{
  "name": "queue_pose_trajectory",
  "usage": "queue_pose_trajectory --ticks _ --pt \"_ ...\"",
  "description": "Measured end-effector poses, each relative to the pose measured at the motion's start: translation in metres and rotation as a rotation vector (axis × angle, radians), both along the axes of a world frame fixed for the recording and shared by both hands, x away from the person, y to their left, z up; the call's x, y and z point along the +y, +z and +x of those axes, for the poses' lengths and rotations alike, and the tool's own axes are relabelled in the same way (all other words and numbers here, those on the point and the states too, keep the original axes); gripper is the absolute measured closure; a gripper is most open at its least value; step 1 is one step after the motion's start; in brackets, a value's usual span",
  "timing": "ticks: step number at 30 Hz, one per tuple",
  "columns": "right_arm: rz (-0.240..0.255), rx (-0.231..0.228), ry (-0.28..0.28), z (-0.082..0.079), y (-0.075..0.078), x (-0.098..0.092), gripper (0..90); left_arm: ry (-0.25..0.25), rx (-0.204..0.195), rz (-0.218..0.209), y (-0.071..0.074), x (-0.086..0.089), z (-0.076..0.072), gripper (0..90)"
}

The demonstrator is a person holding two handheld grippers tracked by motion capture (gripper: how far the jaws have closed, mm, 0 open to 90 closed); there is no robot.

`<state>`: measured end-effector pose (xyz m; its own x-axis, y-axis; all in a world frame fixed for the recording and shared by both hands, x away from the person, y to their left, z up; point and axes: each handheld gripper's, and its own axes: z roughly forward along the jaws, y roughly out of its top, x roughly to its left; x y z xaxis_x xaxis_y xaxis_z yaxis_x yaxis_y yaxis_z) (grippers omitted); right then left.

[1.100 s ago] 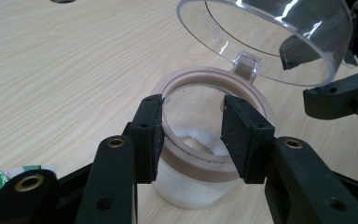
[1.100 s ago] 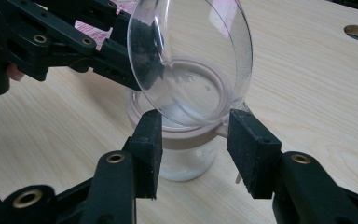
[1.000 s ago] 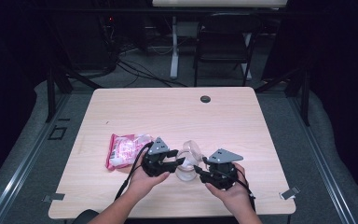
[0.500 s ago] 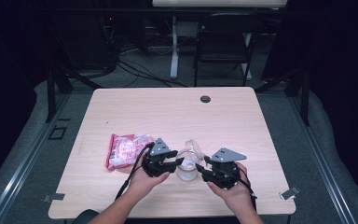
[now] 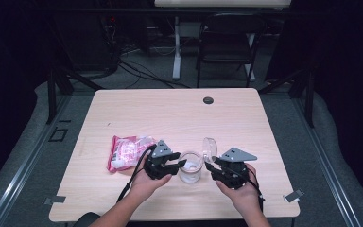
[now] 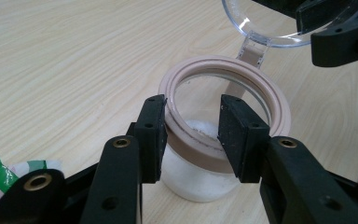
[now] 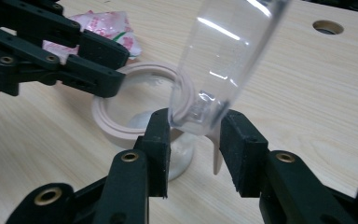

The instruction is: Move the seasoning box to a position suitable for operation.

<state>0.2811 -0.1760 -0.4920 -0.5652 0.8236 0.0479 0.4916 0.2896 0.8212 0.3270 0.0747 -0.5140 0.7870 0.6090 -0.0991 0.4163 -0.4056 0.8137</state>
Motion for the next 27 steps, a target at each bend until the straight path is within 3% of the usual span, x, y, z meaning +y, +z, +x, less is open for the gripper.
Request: queue_pose_trajectory --ticks 3,13,19,27 --pt "0.032 0.017 -0.001 0.002 -0.002 -0.003 63.6 -0.002 -0.002 0.002 0.000 0.000 0.000 61.5" --pt "0.029 0.006 -0.015 0.003 -0.005 0.001 62.2 0.007 0.011 -0.013 0.000 0.000 -0.001 60.6" --pt "0.040 0.000 -0.020 0.007 -0.006 0.001 62.0 0.005 -0.028 -0.008 0.006 0.004 -0.005 57.9" --pt "0.048 0.013 -0.014 0.015 -0.007 0.000 67.4 0.032 -0.033 -0.018 0.009 0.014 -0.007 56.9"
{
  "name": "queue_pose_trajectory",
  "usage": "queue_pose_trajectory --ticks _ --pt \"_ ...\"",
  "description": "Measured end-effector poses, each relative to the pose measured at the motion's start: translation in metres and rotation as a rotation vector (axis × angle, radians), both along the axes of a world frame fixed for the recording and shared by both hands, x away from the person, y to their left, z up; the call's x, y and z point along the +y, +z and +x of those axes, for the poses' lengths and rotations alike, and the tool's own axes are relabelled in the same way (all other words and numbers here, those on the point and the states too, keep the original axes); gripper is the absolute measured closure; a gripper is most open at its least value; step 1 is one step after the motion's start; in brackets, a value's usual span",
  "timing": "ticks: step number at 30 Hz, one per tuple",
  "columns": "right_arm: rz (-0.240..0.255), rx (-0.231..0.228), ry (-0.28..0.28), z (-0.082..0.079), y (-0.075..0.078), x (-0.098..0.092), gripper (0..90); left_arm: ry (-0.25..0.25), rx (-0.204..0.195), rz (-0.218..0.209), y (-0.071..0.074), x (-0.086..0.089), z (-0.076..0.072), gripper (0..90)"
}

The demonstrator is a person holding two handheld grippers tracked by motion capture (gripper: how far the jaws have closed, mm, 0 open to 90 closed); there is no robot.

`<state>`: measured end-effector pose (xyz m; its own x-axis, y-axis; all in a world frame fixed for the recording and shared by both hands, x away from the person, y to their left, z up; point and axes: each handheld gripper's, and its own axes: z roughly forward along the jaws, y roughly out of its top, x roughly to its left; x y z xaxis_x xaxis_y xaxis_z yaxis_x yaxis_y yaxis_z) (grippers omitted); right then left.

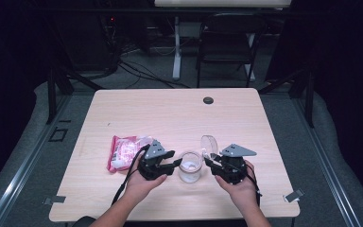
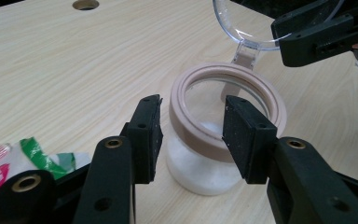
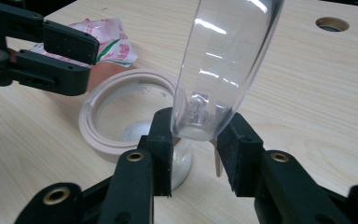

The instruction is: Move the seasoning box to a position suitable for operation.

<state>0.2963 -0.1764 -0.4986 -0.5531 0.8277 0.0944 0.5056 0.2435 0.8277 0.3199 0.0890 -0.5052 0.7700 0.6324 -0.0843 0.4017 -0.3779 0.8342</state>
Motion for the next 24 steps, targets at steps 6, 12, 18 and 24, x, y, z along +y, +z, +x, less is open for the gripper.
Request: queue_pose_trajectory --ticks 6,12,18,24 --pt "0.017 0.008 0.000 0.009 -0.001 -0.002 70.4 0.034 -0.008 -0.003 0.002 0.012 -0.002 56.8" --pt "0.058 0.029 0.033 0.018 -0.002 0.000 73.2 0.080 -0.013 -0.011 0.005 0.026 -0.004 56.6" --pt "0.058 0.034 0.065 0.023 -0.002 0.004 73.5 0.129 -0.015 -0.022 0.008 0.041 -0.006 56.5" --pt "0.043 0.028 0.104 0.027 -0.001 0.008 73.8 0.165 -0.014 -0.021 0.009 0.054 -0.005 56.5"
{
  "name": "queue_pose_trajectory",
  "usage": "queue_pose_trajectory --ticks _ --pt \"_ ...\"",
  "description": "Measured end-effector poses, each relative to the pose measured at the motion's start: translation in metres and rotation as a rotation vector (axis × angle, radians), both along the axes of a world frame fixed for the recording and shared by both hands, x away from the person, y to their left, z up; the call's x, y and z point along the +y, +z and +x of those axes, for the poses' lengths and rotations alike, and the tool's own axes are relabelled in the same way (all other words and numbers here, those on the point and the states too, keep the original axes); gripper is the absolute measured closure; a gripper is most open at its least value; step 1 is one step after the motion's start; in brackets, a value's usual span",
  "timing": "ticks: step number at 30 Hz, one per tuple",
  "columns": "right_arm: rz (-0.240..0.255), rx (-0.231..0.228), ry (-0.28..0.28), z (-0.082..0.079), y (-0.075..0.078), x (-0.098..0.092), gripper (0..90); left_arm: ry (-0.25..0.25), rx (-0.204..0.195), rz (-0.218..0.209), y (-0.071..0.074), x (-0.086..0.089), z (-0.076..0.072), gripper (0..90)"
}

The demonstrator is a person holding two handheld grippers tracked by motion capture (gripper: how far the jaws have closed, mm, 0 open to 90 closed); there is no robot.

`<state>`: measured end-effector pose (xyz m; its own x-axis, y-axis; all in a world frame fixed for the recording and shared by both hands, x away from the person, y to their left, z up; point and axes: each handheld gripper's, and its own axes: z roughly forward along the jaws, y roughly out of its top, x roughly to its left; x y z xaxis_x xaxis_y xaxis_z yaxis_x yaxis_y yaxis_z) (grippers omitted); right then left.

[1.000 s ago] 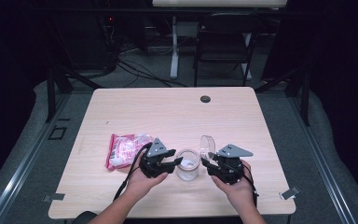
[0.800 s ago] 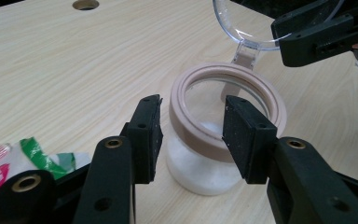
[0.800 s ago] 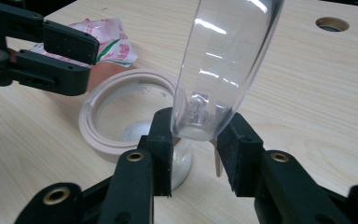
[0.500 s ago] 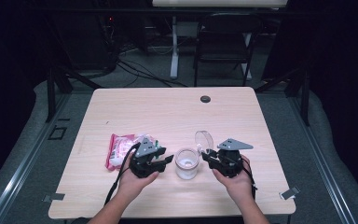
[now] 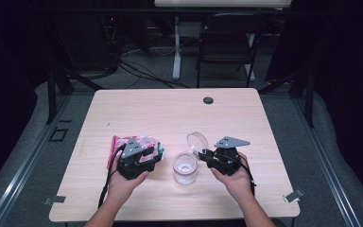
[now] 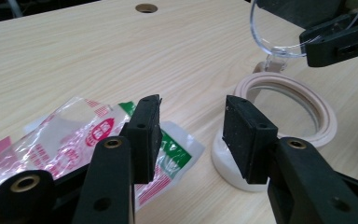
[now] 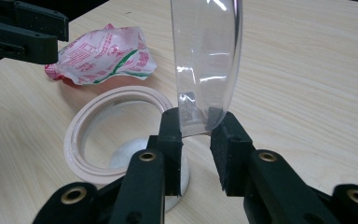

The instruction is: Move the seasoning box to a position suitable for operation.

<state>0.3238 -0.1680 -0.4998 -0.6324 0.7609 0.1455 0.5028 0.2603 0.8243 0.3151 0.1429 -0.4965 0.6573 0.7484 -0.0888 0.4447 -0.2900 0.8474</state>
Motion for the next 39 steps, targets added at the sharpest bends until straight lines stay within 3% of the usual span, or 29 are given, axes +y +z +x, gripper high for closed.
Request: queue_pose_trajectory --ticks 7,18,22,24,27,32,39 --pt "0.019 0.015 0.011 0.008 0.000 -0.002 73.8 0.030 -0.003 -0.002 0.000 0.013 -0.001 54.2" --pt "0.081 0.057 0.019 0.027 0.000 0.000 74.4 0.081 0.012 0.025 -0.006 0.030 -0.006 46.5" --pt "0.082 0.063 0.024 0.031 0.000 0.000 74.6 0.094 0.022 0.042 -0.010 0.034 -0.008 44.4" --pt "0.092 0.069 0.028 0.035 0.000 0.000 74.6 0.076 0.024 0.037 -0.012 0.035 -0.010 44.4" --pt "0.104 0.071 0.025 0.039 0.000 0.001 74.7 0.055 -0.012 0.053 -0.014 0.035 -0.013 44.4" --pt "0.122 0.075 0.025 0.044 0.001 0.000 75.0 0.037 0.012 0.075 -0.019 0.034 -0.014 44.7" --pt "0.124 0.067 0.007 0.044 0.001 0.002 74.3 0.004 0.007 0.120 -0.026 0.025 -0.014 43.9"
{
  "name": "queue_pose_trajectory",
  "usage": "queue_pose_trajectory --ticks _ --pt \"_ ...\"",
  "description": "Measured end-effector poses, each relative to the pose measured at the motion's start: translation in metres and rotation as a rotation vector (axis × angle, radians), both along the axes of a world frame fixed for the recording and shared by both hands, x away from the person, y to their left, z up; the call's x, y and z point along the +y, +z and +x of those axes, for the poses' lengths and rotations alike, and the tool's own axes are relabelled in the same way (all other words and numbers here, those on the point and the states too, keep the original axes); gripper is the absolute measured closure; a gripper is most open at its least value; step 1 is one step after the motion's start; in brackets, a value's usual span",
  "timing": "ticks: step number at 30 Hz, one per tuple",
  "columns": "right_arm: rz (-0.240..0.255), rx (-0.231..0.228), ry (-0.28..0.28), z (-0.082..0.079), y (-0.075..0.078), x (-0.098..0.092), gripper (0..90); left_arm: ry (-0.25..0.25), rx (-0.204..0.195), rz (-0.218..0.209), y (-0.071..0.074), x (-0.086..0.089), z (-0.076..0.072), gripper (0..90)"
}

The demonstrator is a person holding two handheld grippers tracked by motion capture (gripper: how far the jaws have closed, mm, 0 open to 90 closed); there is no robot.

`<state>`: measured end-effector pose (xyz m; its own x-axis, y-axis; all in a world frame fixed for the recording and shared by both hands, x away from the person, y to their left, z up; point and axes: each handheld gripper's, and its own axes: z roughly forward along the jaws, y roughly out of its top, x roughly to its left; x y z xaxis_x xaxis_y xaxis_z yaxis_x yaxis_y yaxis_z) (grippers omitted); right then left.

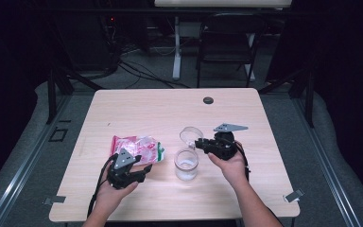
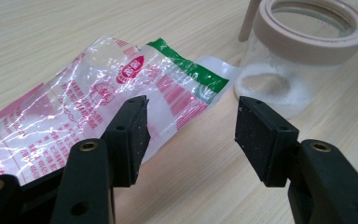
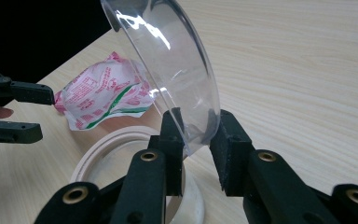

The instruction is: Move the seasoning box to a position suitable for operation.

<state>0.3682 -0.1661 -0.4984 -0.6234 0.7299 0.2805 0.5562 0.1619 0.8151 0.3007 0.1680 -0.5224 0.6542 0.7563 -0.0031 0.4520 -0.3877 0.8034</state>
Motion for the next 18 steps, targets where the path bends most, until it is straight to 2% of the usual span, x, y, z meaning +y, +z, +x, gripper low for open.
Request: queue_pose_trajectory --ticks 7,13,18 --pt "-0.025 -0.026 -0.007 -0.009 0.002 -0.001 65.2 -0.013 0.006 0.047 -0.004 -0.011 0.004 41.8" --pt "-0.030 -0.046 -0.013 -0.019 0.003 -0.007 61.5 -0.022 -0.019 0.101 -0.008 -0.025 0.009 41.5" --pt "-0.031 -0.063 -0.017 -0.027 0.004 -0.011 60.6 -0.018 -0.020 0.145 -0.014 -0.033 0.018 42.3"
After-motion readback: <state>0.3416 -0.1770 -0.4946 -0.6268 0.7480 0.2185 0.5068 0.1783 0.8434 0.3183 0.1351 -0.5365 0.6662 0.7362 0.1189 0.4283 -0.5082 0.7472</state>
